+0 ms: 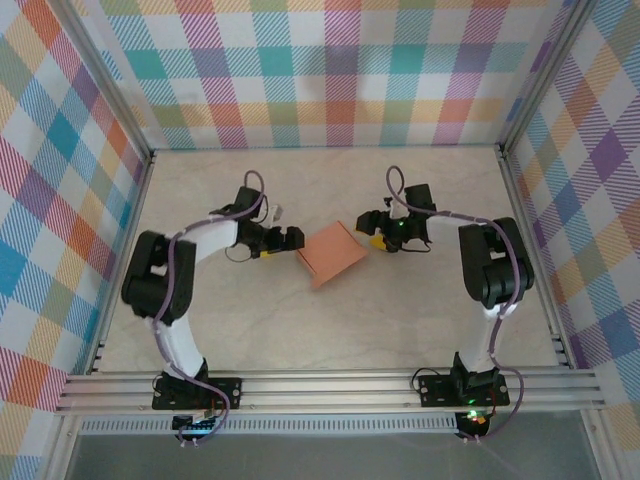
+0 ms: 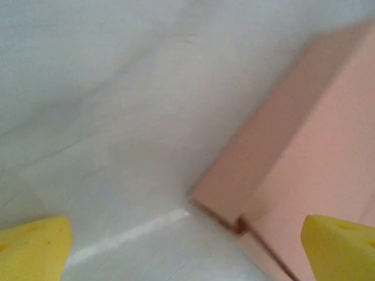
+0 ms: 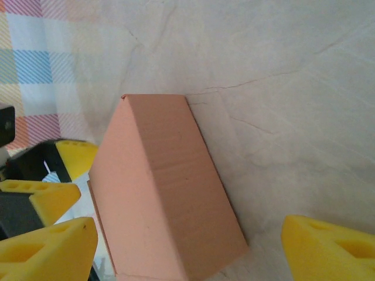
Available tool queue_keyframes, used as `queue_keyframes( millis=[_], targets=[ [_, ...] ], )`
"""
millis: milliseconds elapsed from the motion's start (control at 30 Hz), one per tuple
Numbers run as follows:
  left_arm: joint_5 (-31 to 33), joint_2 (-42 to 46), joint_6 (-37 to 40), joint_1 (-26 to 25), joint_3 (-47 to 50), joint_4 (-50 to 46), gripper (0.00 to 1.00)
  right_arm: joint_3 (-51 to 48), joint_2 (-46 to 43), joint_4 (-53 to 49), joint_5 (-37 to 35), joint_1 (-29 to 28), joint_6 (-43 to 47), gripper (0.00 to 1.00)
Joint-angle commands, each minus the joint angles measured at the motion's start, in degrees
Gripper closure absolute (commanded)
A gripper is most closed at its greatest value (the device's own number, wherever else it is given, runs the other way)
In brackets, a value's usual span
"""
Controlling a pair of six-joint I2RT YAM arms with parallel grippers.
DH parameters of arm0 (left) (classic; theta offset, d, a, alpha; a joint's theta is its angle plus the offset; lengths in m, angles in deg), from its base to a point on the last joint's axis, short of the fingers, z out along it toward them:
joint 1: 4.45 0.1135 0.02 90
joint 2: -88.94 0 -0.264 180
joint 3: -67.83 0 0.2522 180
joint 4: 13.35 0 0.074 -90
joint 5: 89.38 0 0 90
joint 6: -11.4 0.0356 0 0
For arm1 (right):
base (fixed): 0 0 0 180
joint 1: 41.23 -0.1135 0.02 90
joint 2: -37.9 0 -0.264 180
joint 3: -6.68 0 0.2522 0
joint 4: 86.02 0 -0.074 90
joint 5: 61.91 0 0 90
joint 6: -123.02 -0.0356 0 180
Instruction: Fold the paper box
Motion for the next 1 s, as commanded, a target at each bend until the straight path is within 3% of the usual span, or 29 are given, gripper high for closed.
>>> queue_keyframes(
  millis=[0, 100, 200, 333, 467, 667, 800, 967],
  targets=[
    [16.0, 9.6, -19.2, -3.2, 7.9, 10.5, 0.0, 2.2, 3.1, -0.6, 5.2, -0.4, 1.4, 0.19],
    [20.3, 12.7, -26.5, -7.9, 11.5, 13.4, 0.09, 2.5, 3.9, 0.1, 6.8, -0.4, 0.9, 0.2],
    [19.9, 11.4, -31.4, -11.0, 10.9, 14.7, 0.21, 2.5, 4.0, 0.0, 8.1, -0.5, 1.2, 0.2],
    [20.1, 8.5, -36.3, -12.4, 9.6, 14.8, 0.41, 2.3, 3.9, -0.4, 8.4, -0.4, 1.4, 0.2],
    [20.4, 7.4, -38.2, -12.9, 10.3, 15.3, 0.5, 2.3, 3.9, -0.3, 8.9, -0.5, 1.2, 0.2],
    [18.0, 4.9, -39.3, -13.0, 11.3, 18.1, 0.56, 2.0, 3.9, 0.4, 9.4, -0.5, 0.7, 0.2],
    [18.5, 5.4, -39.2, -13.0, 12.6, 17.8, 0.66, 1.9, 3.8, 0.6, 9.6, -0.4, 0.4, 0.2],
    [17.6, 6.0, -38.8, -13.0, 14.6, 18.4, 0.67, 1.8, 4.0, 2.1, 10.1, -0.4, -0.7, 0.2]
  ],
)
